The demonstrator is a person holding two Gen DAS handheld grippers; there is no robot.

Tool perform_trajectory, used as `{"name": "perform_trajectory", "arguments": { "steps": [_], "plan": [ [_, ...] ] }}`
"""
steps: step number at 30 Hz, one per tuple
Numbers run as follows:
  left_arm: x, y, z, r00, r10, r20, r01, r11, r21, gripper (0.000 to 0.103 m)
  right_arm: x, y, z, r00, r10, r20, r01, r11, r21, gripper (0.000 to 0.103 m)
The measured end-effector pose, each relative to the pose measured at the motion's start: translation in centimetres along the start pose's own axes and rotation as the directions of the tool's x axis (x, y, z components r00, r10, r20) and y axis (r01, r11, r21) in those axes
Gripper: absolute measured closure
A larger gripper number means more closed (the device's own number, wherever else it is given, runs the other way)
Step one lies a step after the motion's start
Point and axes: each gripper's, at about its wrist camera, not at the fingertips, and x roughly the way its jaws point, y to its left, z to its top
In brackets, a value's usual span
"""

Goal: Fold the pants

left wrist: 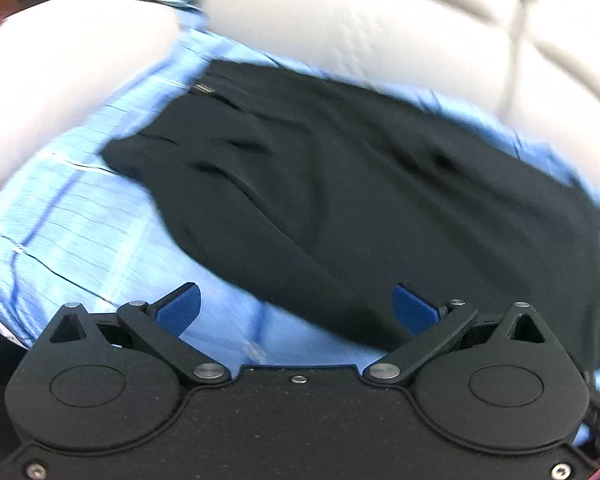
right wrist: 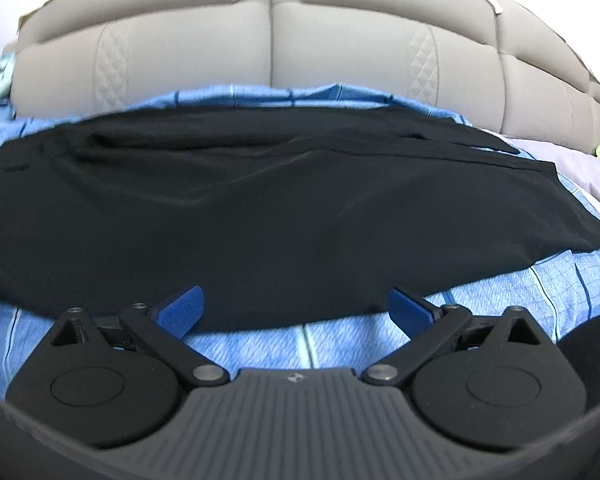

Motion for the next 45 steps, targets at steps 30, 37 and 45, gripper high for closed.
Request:
{"name": "perform_trajectory", "arguments": {
  "steps": [30, 37, 45],
  "plan": [
    [7.5, 11.9, 4.8, 0.961, 0.144, 0.237, -0.043, 0.921, -0.387, 0.049, 6.3, 6.1, 10.9, 0.966, 0.229, 0.117, -0.224, 0.973, -0.055, 0.003],
    [5.4, 11.5, 5.1, 0.935, 0.244, 0.258, -0.175, 0.949, -0.263, 0.093, 10.2, 17.0, 15.5, 0.931, 0.364, -0.004, -0.359, 0.917, -0.174, 0.007],
    [5.1, 13.3, 4.6, 0.952, 0.213, 0.220, -0.150, 0.951, -0.271, 0.093, 13.7, 34.6, 19.8, 0.858, 0.492, -0.148, -0.513, 0.808, -0.291, 0.007]
  ]
}}
